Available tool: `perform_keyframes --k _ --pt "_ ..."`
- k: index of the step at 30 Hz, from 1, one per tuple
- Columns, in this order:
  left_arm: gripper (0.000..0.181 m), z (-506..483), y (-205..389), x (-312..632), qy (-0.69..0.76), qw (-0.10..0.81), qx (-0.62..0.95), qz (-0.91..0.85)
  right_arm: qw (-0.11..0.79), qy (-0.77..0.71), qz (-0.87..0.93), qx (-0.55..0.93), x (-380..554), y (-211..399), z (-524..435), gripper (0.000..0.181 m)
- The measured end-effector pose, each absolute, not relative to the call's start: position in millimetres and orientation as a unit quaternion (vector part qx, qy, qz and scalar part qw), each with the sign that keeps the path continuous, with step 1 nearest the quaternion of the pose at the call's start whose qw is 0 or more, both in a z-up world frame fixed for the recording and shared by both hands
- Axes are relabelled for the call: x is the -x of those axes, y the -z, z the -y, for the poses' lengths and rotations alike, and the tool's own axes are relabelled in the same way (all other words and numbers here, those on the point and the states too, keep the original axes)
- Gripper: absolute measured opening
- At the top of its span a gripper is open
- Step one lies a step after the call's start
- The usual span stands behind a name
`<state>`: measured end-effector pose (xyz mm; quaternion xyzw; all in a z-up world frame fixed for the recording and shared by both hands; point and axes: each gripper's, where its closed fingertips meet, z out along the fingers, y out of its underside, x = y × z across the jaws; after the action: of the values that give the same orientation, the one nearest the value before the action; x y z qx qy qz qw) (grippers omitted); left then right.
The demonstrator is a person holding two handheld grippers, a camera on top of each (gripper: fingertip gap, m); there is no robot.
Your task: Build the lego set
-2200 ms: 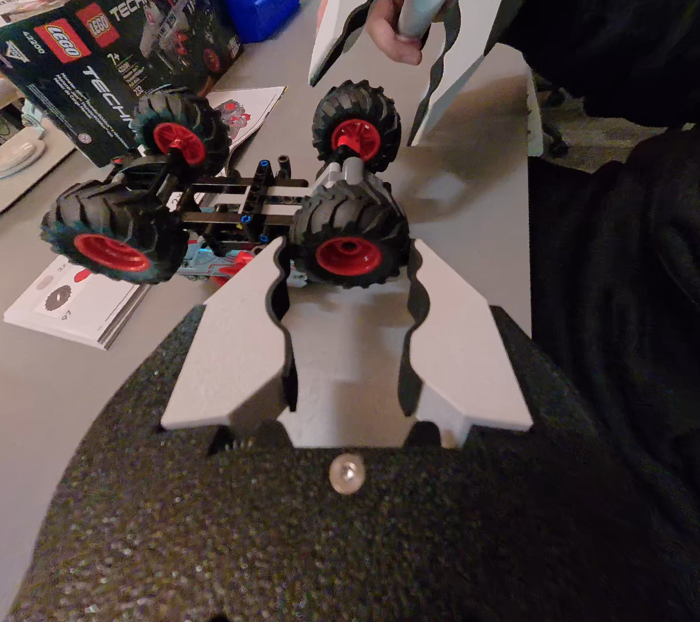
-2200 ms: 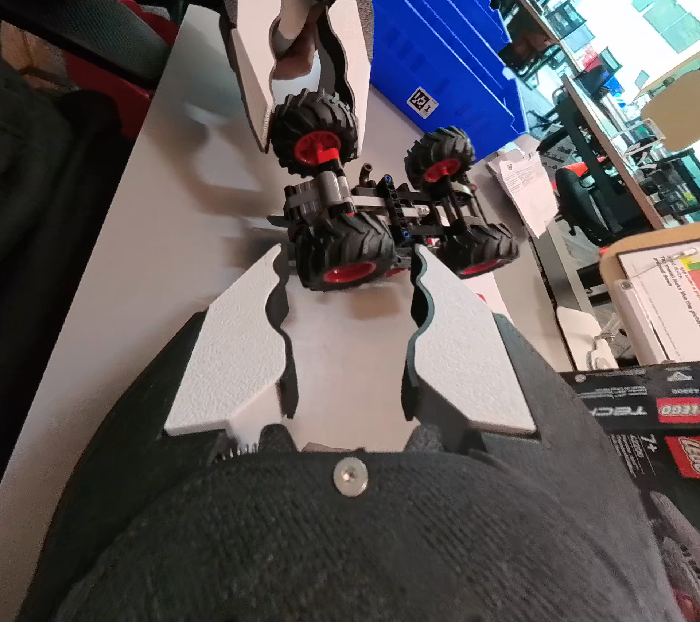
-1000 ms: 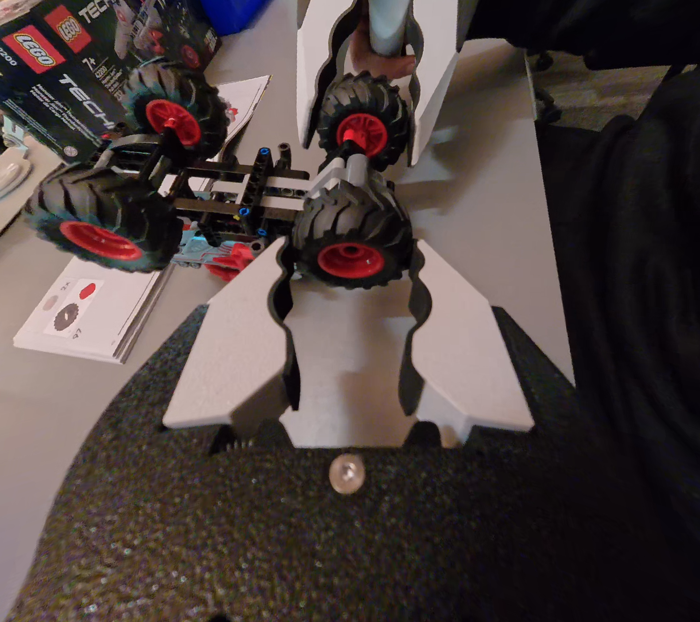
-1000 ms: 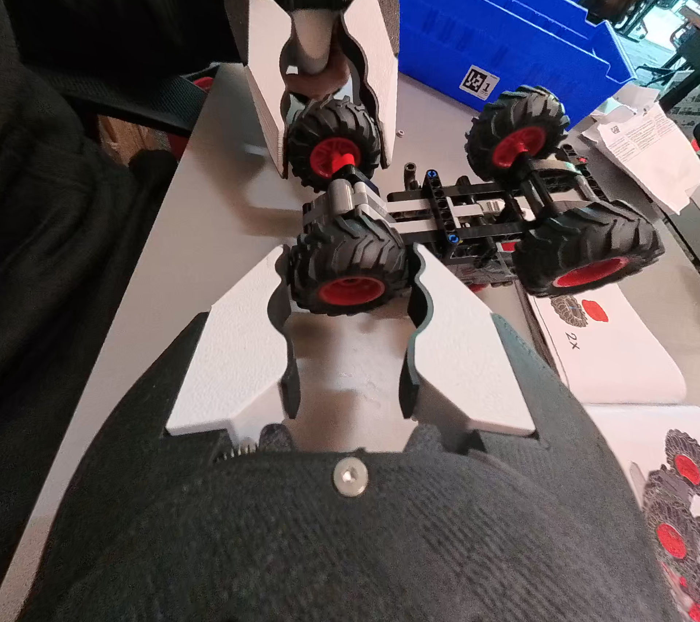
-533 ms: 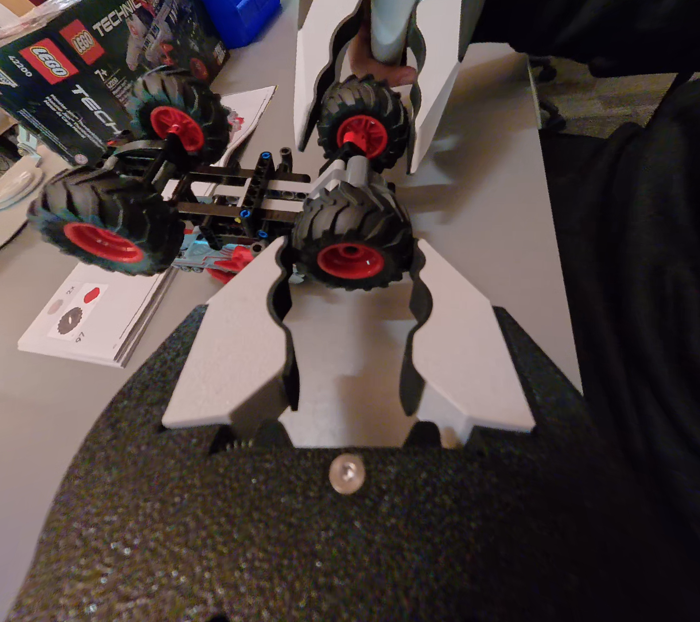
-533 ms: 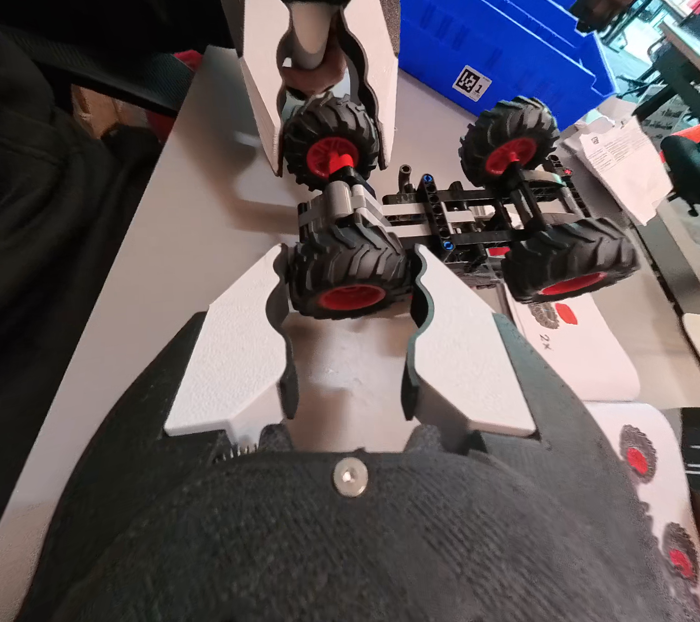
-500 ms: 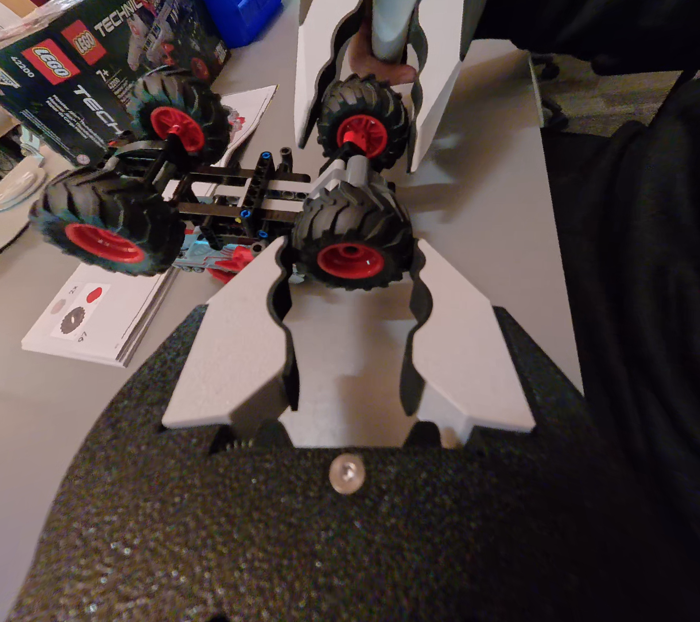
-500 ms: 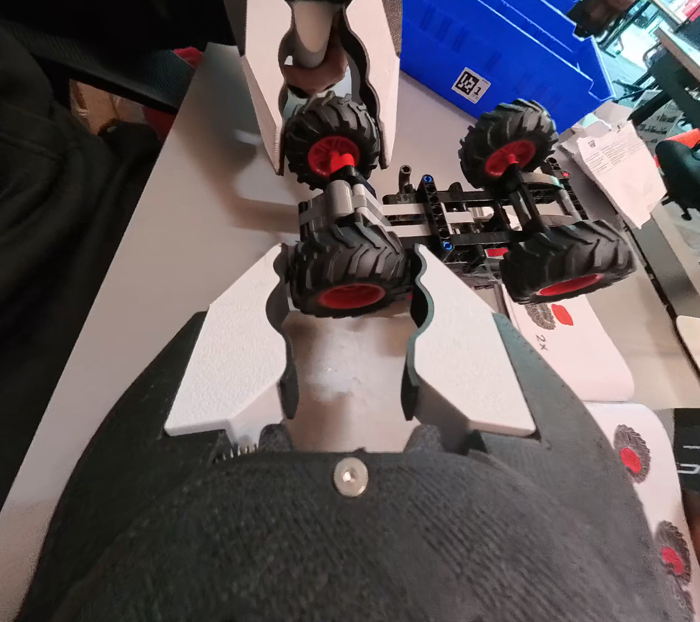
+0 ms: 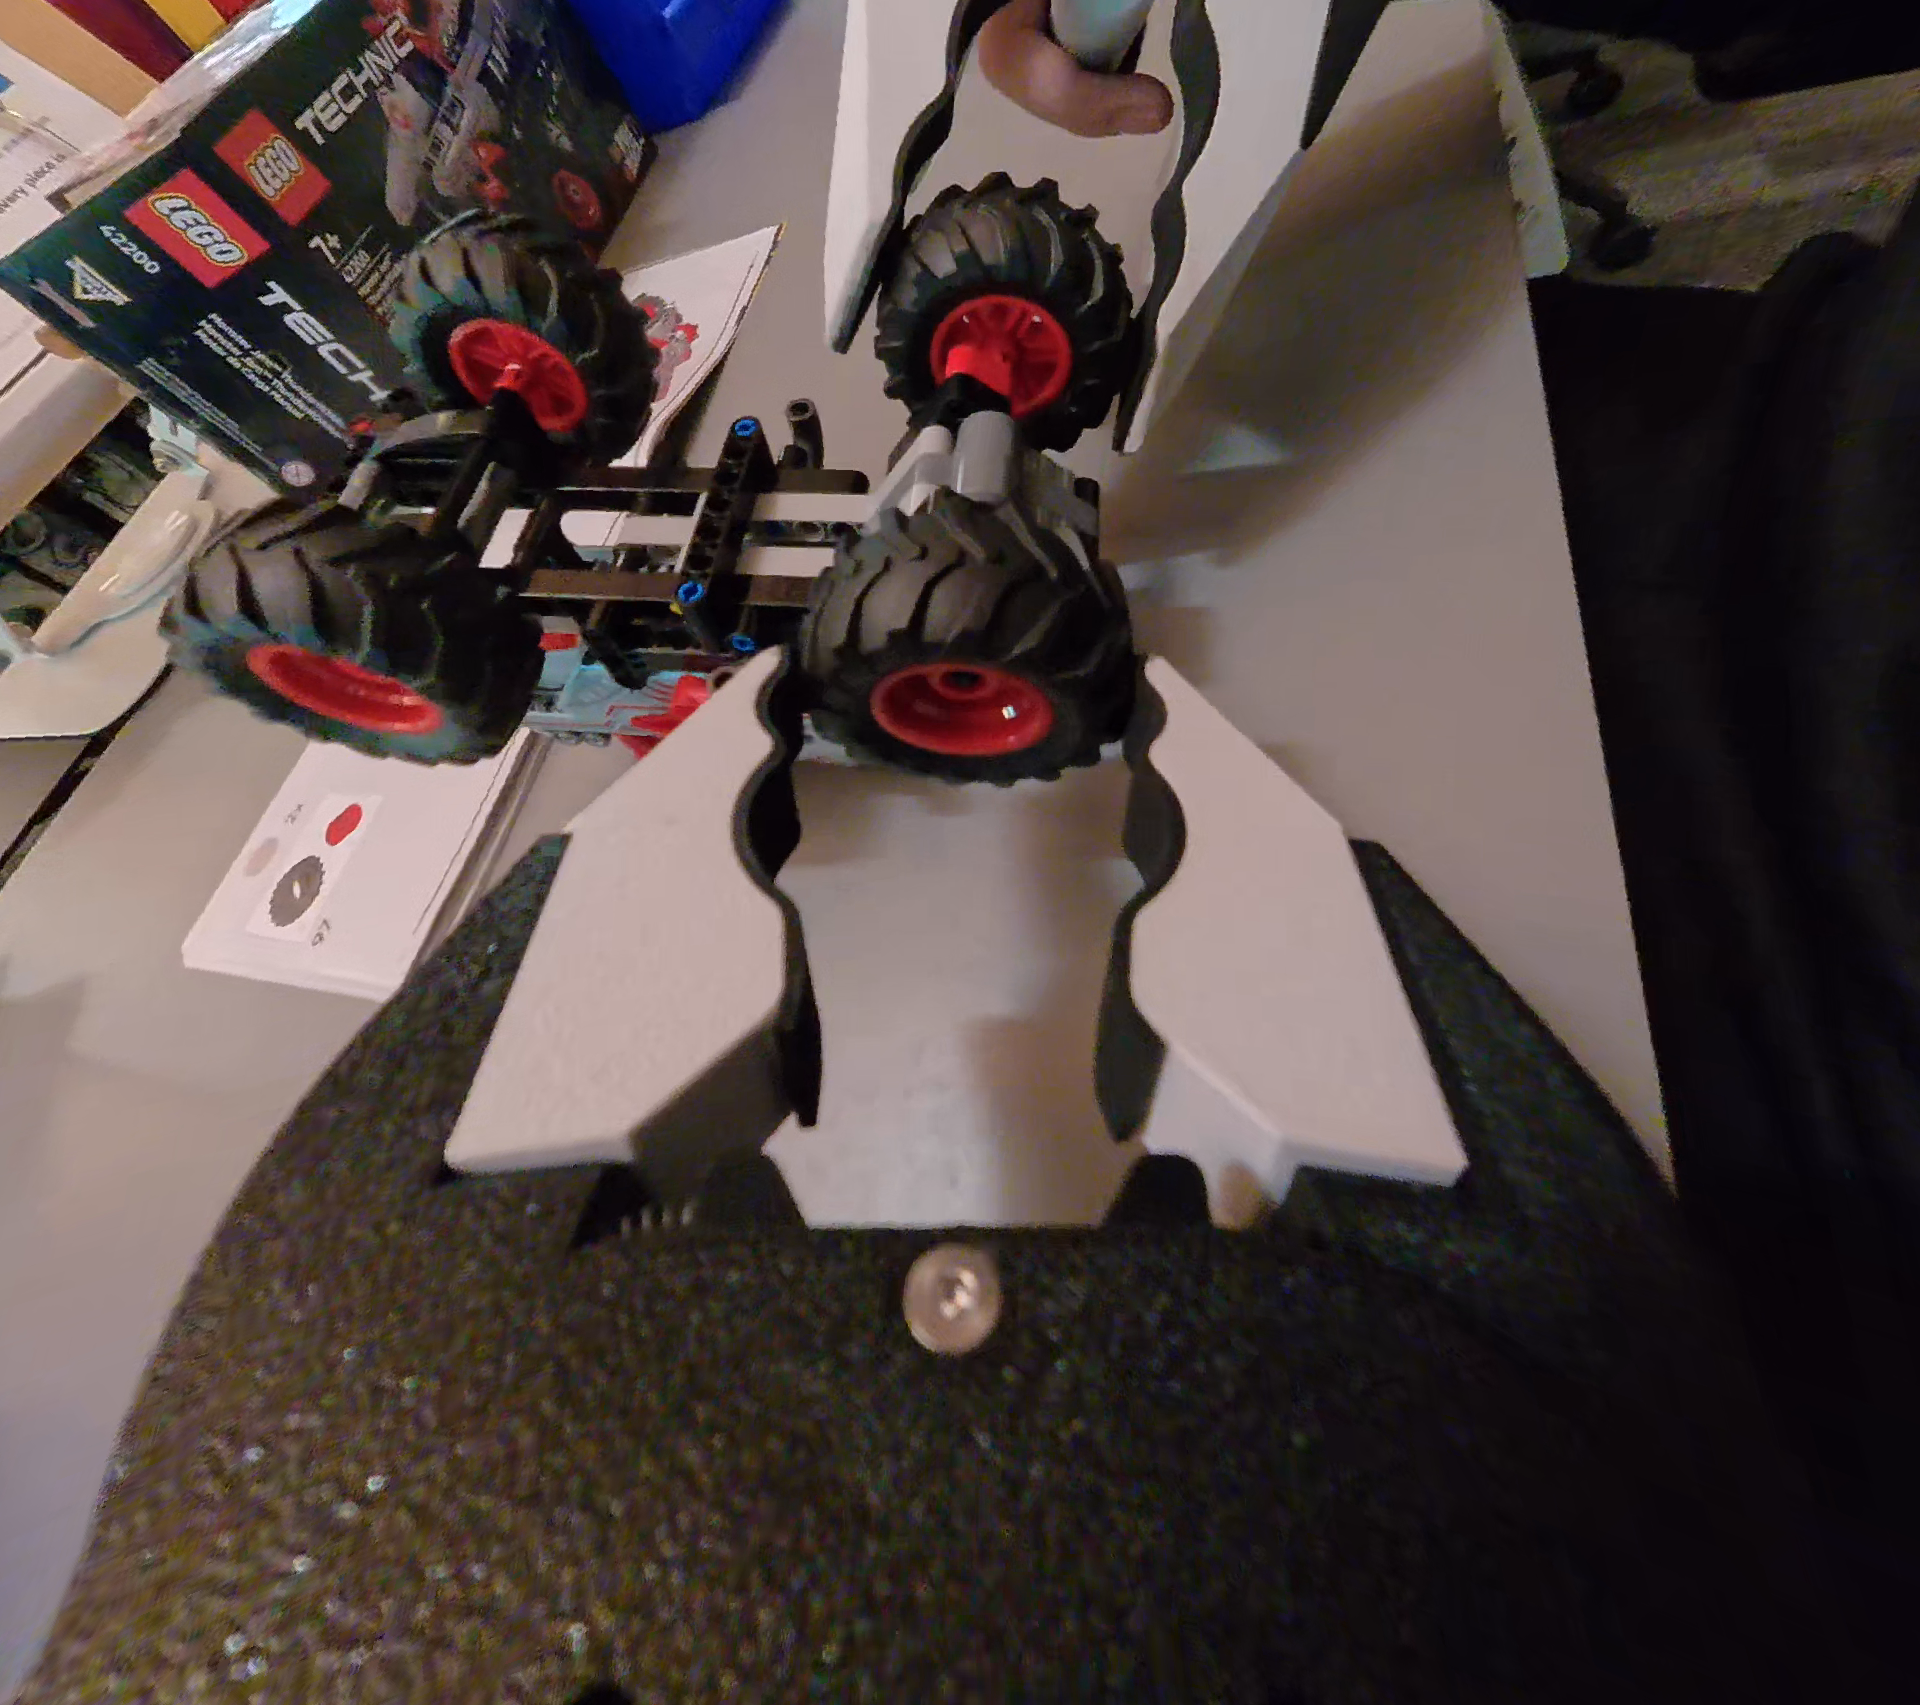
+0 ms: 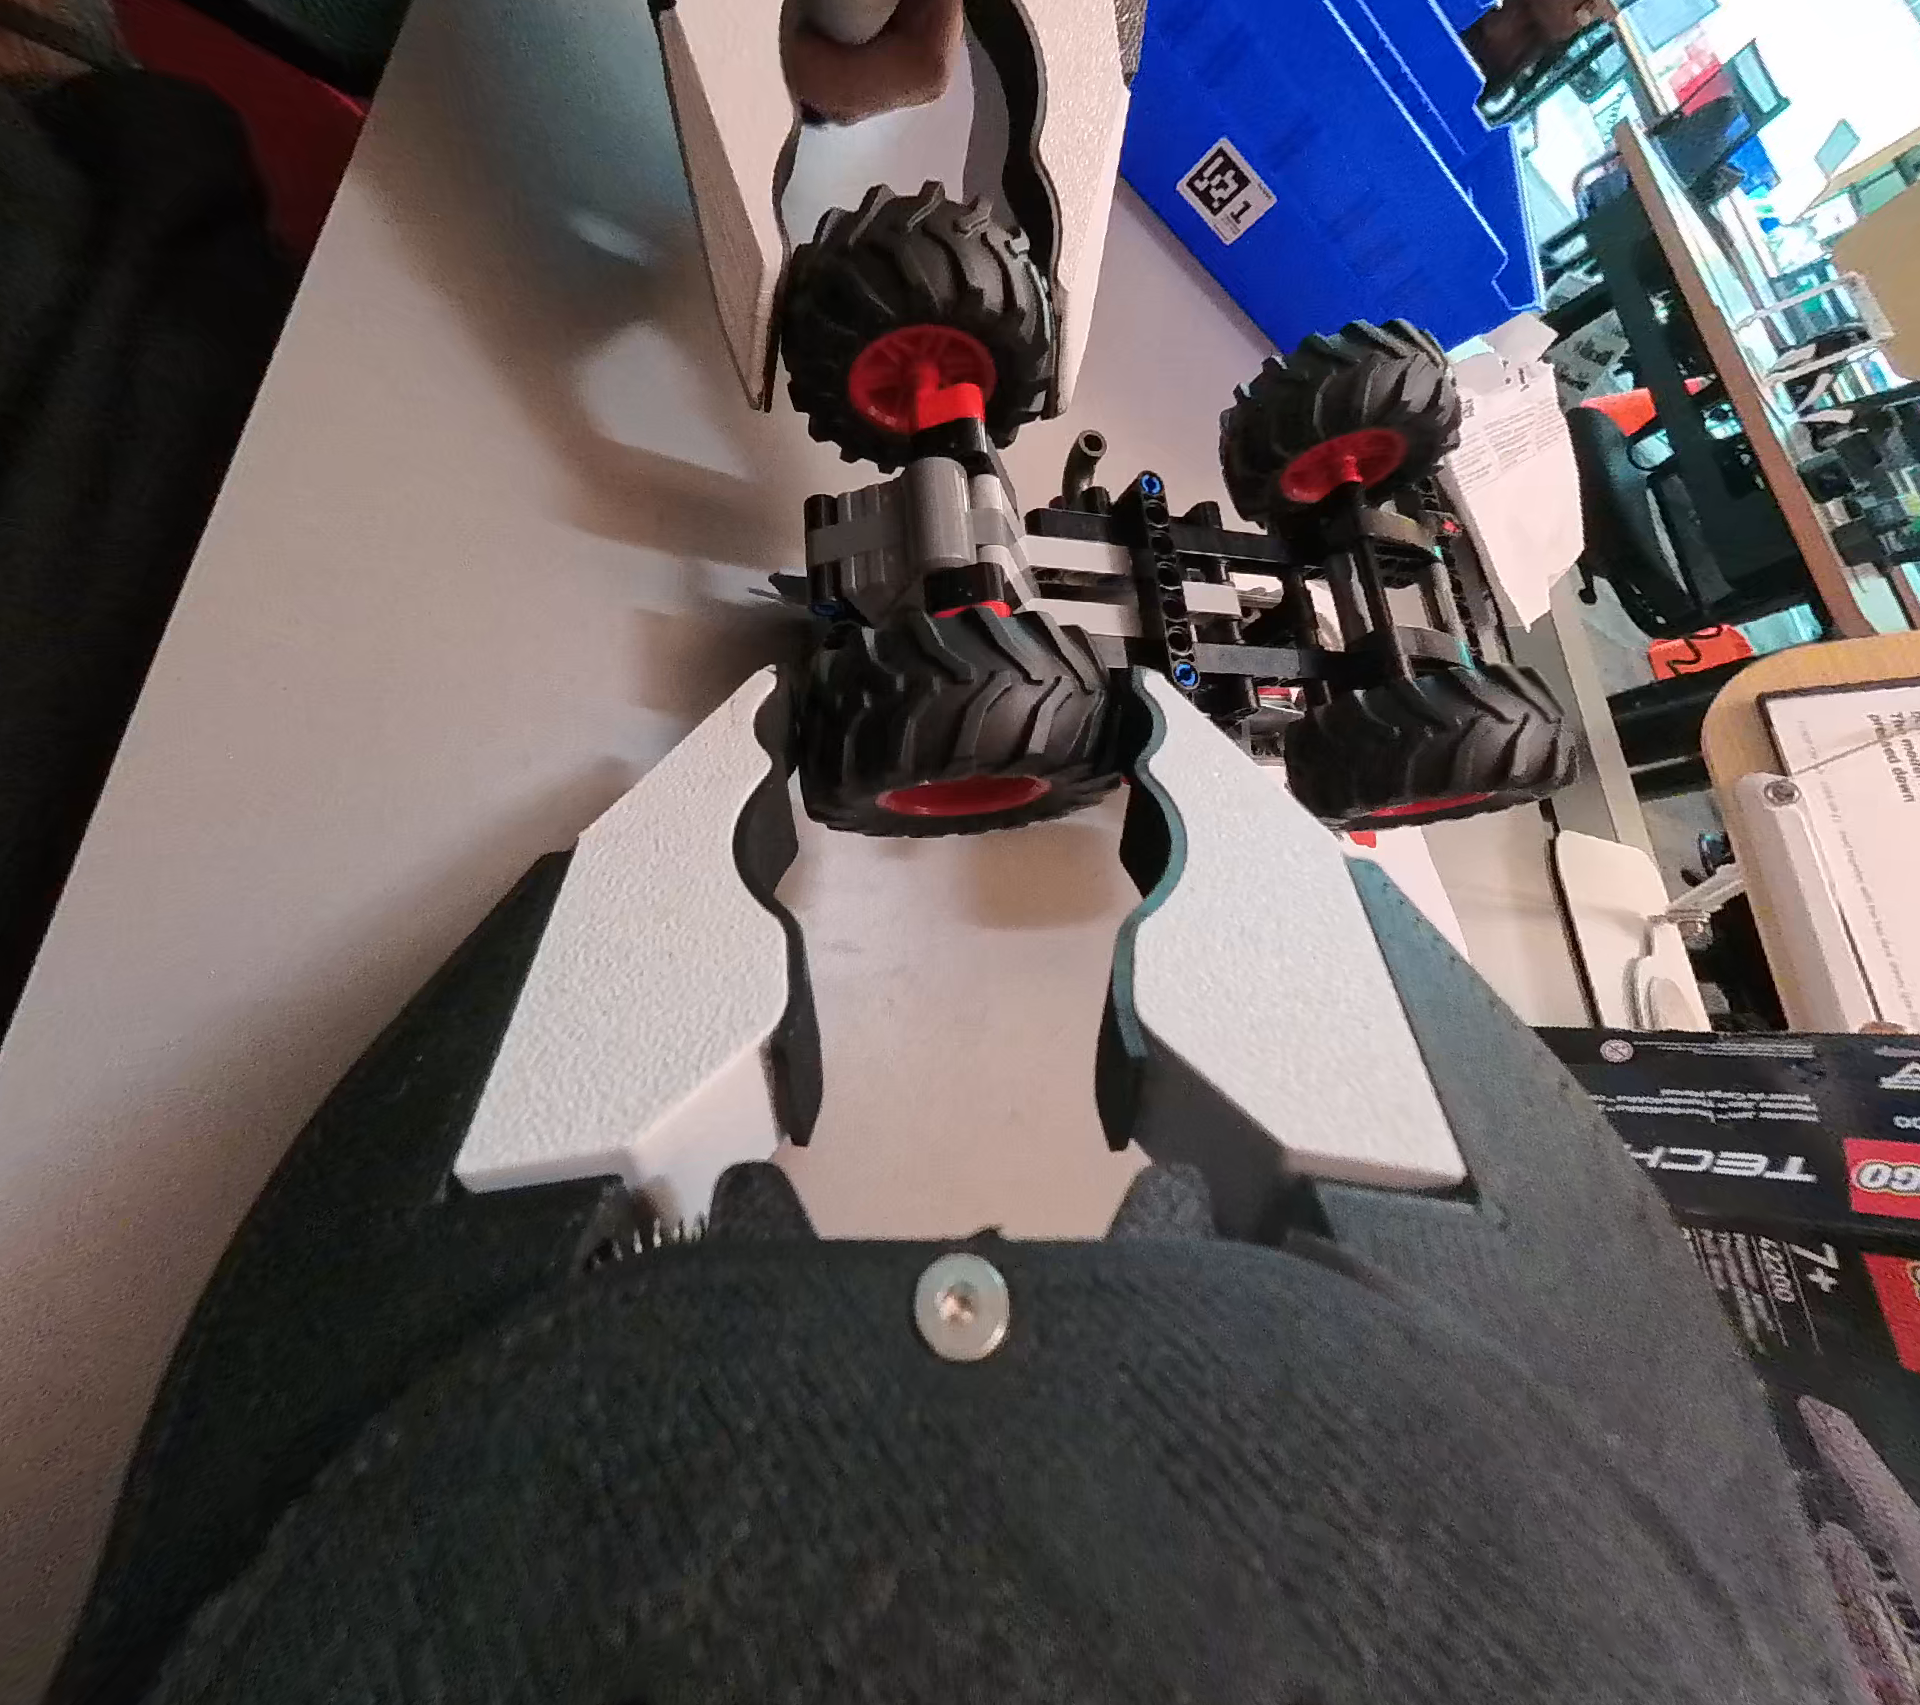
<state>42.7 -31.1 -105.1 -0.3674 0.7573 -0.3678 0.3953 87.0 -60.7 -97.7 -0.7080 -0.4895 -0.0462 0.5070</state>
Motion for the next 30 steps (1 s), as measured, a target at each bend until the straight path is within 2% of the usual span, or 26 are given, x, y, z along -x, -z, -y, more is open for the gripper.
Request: perform_keyframes --k 1,19,27,30 --pt "0.060 31 105 -43 0.367 0.397 0.368 -0.757 0.511 0.049 0.487 0.706 -88 97 61 0.061" --pt "0.058 22 108 -42 0.347 0.401 0.384 -0.756 0.536 0.066 0.487 0.687 -90 94 67 0.059" --pt "0.057 21 107 -41 0.354 0.395 0.378 -0.759 0.543 0.038 0.468 0.696 -87 91 69 0.073" --pt "0.058 24 105 -42 0.353 0.394 0.371 -0.763 0.529 0.048 0.477 0.700 -86 98 67 0.068"
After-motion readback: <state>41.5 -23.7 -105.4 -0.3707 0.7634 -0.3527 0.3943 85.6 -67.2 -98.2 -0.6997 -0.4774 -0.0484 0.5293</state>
